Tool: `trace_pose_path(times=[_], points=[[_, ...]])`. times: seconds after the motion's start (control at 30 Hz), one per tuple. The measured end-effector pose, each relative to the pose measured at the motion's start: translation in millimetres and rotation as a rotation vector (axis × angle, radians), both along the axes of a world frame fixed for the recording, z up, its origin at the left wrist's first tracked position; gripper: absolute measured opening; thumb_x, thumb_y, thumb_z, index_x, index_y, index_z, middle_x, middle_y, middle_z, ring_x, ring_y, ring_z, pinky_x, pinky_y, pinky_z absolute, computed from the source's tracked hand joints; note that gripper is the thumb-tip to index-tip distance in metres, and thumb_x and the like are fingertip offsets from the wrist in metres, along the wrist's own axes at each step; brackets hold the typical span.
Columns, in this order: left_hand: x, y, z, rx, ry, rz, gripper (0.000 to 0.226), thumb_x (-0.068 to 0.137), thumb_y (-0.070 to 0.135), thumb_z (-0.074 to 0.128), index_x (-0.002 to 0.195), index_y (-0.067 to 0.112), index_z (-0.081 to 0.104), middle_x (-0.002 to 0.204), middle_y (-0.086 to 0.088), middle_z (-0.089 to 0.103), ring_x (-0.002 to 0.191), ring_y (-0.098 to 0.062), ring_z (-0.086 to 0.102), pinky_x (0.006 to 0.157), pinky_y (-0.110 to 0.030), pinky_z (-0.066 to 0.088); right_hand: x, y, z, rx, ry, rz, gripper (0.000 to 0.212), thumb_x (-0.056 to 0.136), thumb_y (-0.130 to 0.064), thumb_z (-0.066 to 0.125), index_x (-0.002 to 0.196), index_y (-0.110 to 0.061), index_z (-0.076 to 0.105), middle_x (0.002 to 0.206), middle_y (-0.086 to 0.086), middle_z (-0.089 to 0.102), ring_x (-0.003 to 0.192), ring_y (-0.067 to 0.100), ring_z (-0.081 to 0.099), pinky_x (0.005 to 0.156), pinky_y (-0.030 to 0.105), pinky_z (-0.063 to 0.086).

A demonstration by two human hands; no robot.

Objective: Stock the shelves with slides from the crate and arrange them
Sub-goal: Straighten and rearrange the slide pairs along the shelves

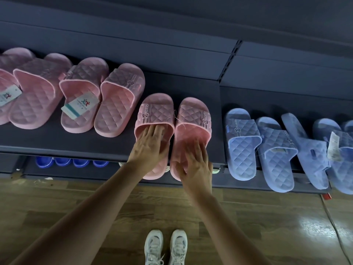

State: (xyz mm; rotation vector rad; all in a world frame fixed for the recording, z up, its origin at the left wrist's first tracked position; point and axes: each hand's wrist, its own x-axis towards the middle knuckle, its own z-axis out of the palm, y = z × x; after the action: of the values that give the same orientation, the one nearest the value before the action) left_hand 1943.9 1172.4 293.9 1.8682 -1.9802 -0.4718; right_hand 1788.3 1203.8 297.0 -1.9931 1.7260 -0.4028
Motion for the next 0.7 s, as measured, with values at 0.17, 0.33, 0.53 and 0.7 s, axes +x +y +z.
trace_pose_path(times=[0.17, 0.33, 0.53, 0.7], points=[[-3.5, -13.6, 0.9, 0.058, -0.060, -0.048, 0.040, 0.089, 0.033, 0.042, 0.116, 0.004, 0.048, 0.120, -0.012, 0.054, 0.114, -0.029, 0.048, 0.096, -0.035, 0.033, -1.1, -0.6, -0.7, 0.018, 0.008, 0.004, 0.055, 0.091, -0.032, 0.055, 0.142, -0.024, 0.036, 0.156, 0.002, 0.015, 0.145, 0.019, 0.004, 0.106, 0.038, 0.025], [1.5, -3.6, 1.8, -0.016, -0.029, -0.075, 0.036, 0.089, 0.029, 0.042, 0.110, 0.003, 0.056, 0.109, -0.011, 0.061, 0.102, -0.030, 0.056, 0.090, -0.043, 0.045, -1.7, -0.6, -0.5, 0.012, 0.010, 0.022, 0.055, 0.091, -0.031, 0.055, 0.142, -0.021, 0.038, 0.156, 0.003, 0.017, 0.145, 0.020, 0.005, 0.106, 0.039, 0.025], [12.0, 34.3, -11.4, -0.080, -0.035, -0.142, 0.051, 0.089, 0.027, 0.037, 0.132, 0.001, 0.049, 0.136, -0.014, 0.051, 0.130, -0.024, 0.040, 0.110, -0.034, 0.027, -3.6, -2.9, -1.8, -0.073, 0.123, 0.054, 0.052, 0.087, -0.042, 0.046, 0.131, -0.015, 0.052, 0.146, 0.010, 0.039, 0.136, 0.028, 0.034, 0.090, 0.041, 0.042], [11.9, 25.6, -13.9, -0.123, -0.123, -0.125, 0.045, 0.087, 0.018, 0.036, 0.123, 0.002, 0.058, 0.129, -0.016, 0.056, 0.123, -0.022, 0.037, 0.102, -0.033, 0.025, -9.5, -3.0, -17.9, -0.173, 0.167, 0.114, 0.053, 0.090, -0.040, 0.037, 0.132, -0.010, 0.050, 0.141, 0.013, 0.045, 0.132, 0.031, 0.040, 0.097, 0.047, 0.041]])
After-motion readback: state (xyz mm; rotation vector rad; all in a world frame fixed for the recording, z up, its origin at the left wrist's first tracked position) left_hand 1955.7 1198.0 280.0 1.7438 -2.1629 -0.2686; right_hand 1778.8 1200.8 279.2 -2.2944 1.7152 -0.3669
